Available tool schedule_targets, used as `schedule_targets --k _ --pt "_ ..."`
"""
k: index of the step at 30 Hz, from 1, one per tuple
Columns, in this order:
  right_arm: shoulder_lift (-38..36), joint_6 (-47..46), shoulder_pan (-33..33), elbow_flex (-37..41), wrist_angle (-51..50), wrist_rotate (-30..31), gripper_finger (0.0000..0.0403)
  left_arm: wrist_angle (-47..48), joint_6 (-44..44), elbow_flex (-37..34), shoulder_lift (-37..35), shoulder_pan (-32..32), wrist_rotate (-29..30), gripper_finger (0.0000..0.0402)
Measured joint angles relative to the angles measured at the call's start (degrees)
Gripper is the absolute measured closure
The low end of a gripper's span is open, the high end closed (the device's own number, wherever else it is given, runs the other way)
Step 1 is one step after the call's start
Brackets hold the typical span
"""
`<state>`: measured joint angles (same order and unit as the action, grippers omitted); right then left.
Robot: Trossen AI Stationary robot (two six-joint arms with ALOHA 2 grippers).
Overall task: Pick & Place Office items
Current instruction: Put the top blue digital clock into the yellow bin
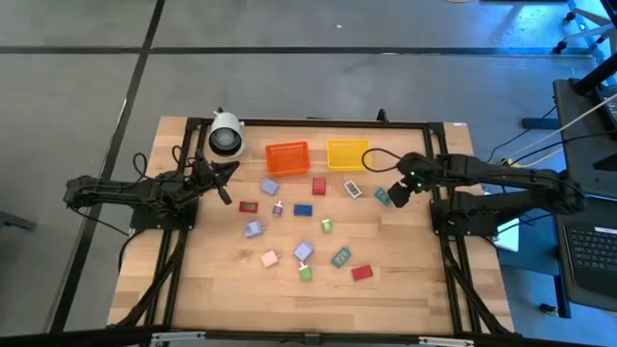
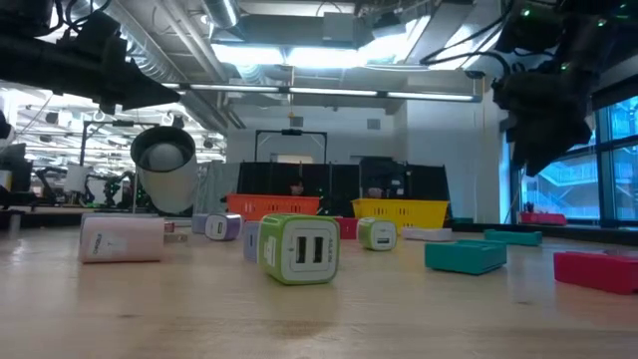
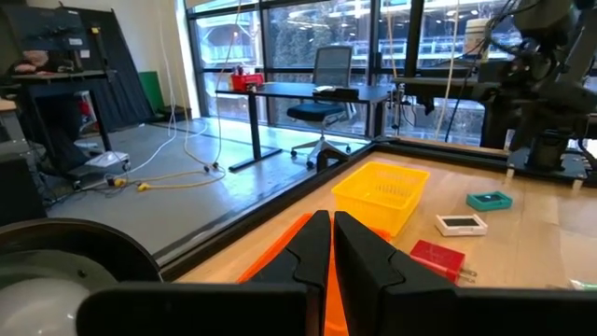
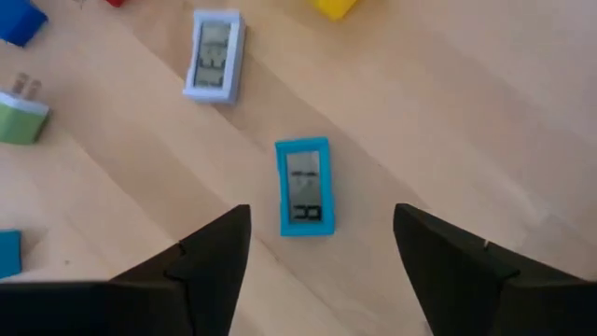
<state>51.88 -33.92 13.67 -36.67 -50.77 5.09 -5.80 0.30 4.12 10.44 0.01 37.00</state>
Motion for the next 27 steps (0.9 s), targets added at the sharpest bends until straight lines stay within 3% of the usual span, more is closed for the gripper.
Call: schedule_targets --k 12,27 --pt "10.4 -1.5 0.0 0.0 2.6 -6.1 0.0135 0.0 0.0 0.0 0.0 0.0 -1.1 0.0386" --pt "19.9 -0.1 0.0 0.0 8.0 -6.1 0.0135 0.0 0.0 0.0 0.0 0.0 -1.1 0.0386"
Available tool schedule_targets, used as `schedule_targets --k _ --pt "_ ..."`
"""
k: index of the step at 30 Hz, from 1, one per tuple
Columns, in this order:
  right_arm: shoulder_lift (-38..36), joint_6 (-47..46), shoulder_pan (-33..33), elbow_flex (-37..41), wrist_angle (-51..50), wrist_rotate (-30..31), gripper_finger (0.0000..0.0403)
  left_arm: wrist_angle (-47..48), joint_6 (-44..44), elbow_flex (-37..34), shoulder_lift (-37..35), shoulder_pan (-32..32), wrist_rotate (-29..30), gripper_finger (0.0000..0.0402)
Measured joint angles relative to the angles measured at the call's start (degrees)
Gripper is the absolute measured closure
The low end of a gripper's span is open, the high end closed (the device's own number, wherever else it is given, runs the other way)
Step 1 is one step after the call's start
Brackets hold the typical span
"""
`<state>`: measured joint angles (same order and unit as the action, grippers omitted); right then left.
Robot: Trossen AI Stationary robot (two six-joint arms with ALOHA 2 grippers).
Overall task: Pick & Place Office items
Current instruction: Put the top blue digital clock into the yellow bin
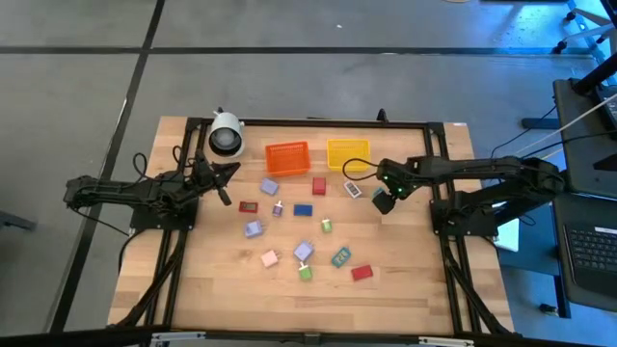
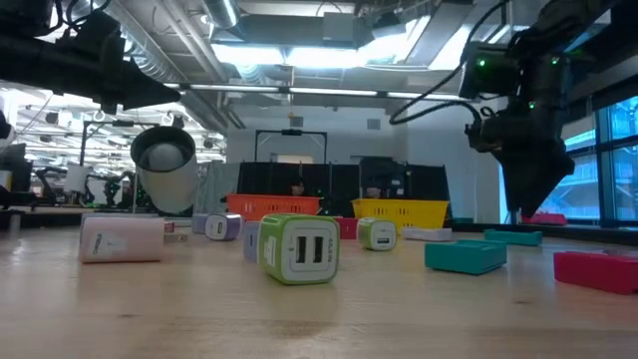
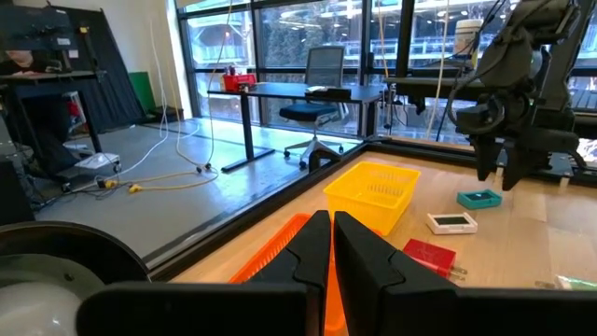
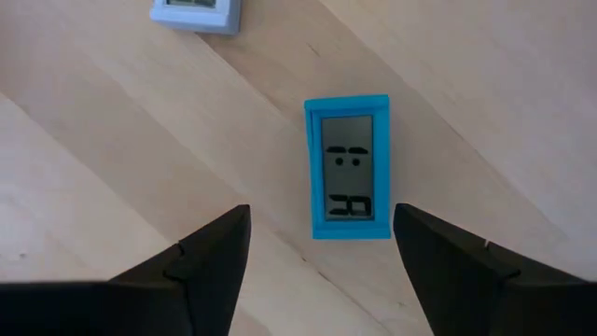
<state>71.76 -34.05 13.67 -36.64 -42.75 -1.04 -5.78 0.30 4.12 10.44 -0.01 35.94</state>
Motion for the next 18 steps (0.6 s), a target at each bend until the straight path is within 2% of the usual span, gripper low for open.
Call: schedule_targets --k 18 --pt "6.4 1.5 2.4 0.0 1.2 1.7 0.0135 0.0 0.0 0.0 0.0 0.0 -1.6 0.0386"
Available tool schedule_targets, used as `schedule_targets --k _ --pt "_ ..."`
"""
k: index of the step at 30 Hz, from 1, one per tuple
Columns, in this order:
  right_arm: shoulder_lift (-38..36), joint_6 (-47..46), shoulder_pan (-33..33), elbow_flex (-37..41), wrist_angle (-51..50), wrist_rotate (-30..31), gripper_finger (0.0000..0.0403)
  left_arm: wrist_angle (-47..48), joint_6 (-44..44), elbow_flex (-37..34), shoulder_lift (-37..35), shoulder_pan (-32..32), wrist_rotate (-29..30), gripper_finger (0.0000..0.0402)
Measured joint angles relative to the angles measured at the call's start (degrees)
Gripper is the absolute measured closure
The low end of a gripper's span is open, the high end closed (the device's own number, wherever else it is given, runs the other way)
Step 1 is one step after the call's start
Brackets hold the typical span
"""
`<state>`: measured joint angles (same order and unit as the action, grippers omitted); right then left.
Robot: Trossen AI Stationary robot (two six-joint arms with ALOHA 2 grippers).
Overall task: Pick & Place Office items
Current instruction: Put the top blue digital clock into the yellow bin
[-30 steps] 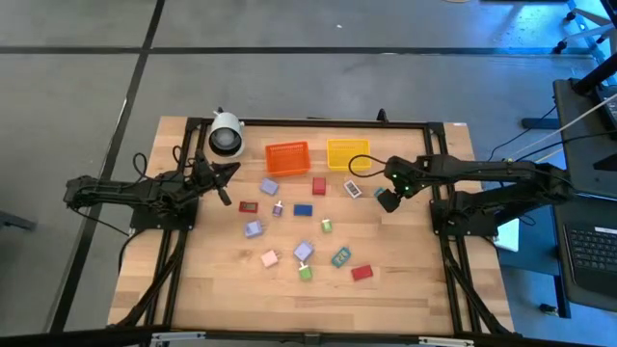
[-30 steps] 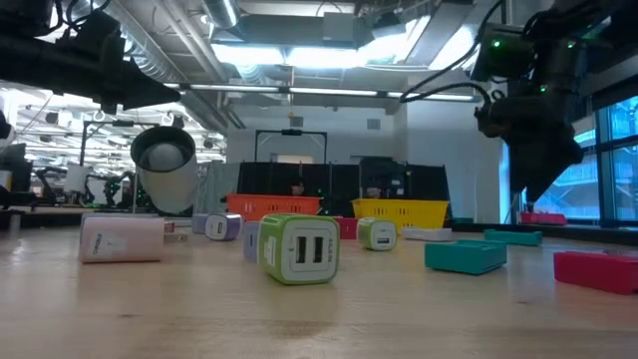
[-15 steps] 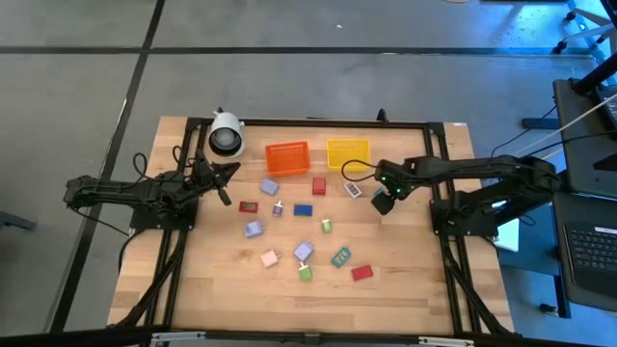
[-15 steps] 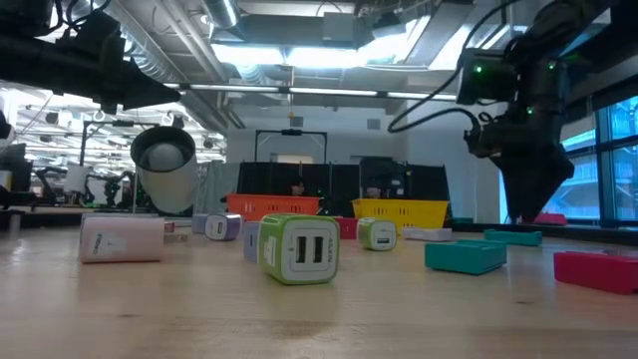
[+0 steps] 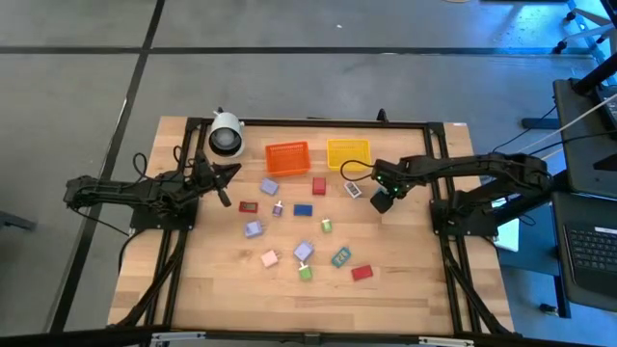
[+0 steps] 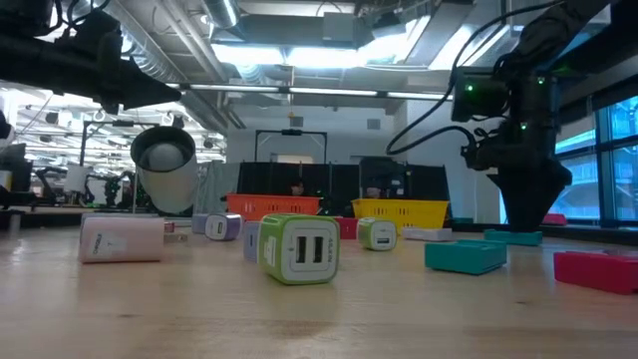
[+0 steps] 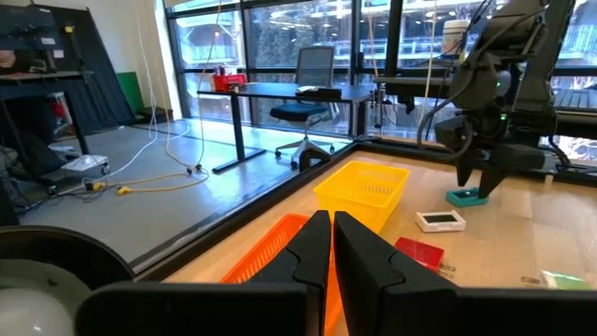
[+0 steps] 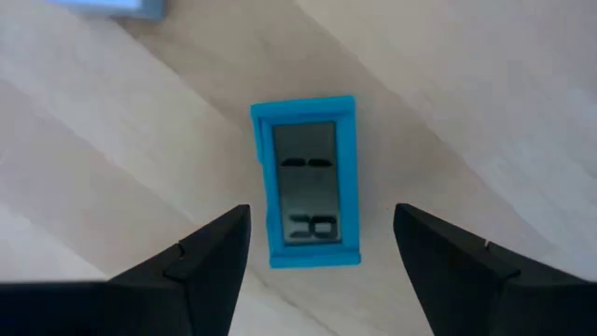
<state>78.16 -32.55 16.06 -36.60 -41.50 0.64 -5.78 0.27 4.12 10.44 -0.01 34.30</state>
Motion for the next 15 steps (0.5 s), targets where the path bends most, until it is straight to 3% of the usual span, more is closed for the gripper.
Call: schedule_targets --k 15 --pt "0.5 -0.2 0.5 0.0 2.8 -2.2 0.0135 0.0 0.0 0.0 0.0 0.0 0.0 0.0386"
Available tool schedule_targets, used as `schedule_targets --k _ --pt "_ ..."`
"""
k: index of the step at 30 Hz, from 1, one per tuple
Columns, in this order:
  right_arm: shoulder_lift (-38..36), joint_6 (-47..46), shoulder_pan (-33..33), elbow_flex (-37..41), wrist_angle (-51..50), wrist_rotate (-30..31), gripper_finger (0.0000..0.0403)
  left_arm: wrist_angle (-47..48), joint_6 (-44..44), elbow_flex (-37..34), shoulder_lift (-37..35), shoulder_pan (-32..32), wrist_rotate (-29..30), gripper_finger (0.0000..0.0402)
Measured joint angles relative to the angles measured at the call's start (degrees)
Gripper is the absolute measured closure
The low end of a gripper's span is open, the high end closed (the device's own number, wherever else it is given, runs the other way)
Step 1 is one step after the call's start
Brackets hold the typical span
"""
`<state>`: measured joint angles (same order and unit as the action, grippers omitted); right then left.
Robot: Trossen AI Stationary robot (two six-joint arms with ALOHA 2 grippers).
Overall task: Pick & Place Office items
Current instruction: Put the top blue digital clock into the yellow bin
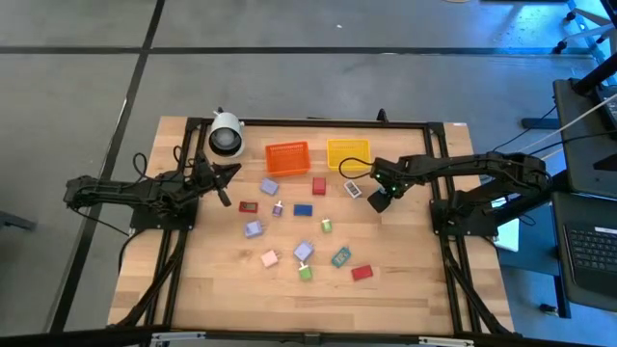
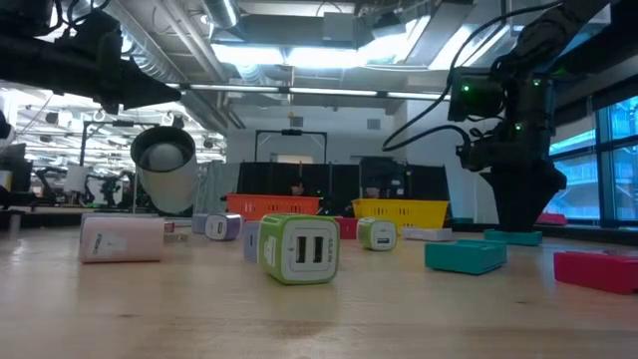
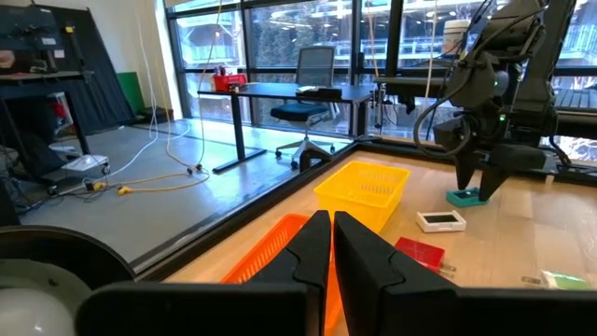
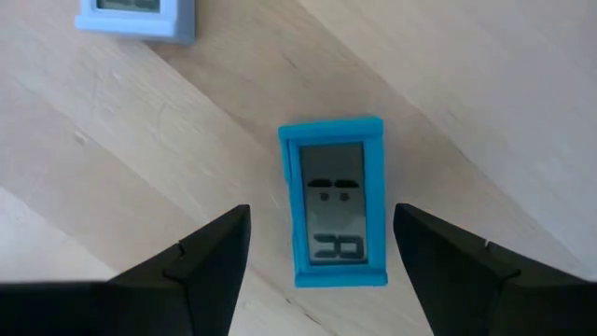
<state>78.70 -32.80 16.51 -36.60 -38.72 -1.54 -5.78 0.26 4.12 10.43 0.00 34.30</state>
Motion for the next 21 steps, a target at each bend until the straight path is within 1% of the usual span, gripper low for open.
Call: schedule_targets --k 9,14,17,21 --pt "3.3 -0.9 0.0 1.2 0.2 -0.1 0.0135 0.0 0.0 0.0 0.0 0.0 0.0 0.0386" --pt "3.4 -0.9 -0.1 1.3 0.8 0.0 0.0137 0.0 0.0 0.0 0.0 0.0 0.0 0.0386" --pt "3.4 -0.6 -0.1 1.3 0.9 0.0 0.0150 0.0 0.0 0.0 0.0 0.0 0.0 0.0386" --pt "3.5 -0.2 -0.1 1.4 0.9 0.3 0.0184 0.0 0.0 0.0 0.0 0.0 0.0 0.0386"
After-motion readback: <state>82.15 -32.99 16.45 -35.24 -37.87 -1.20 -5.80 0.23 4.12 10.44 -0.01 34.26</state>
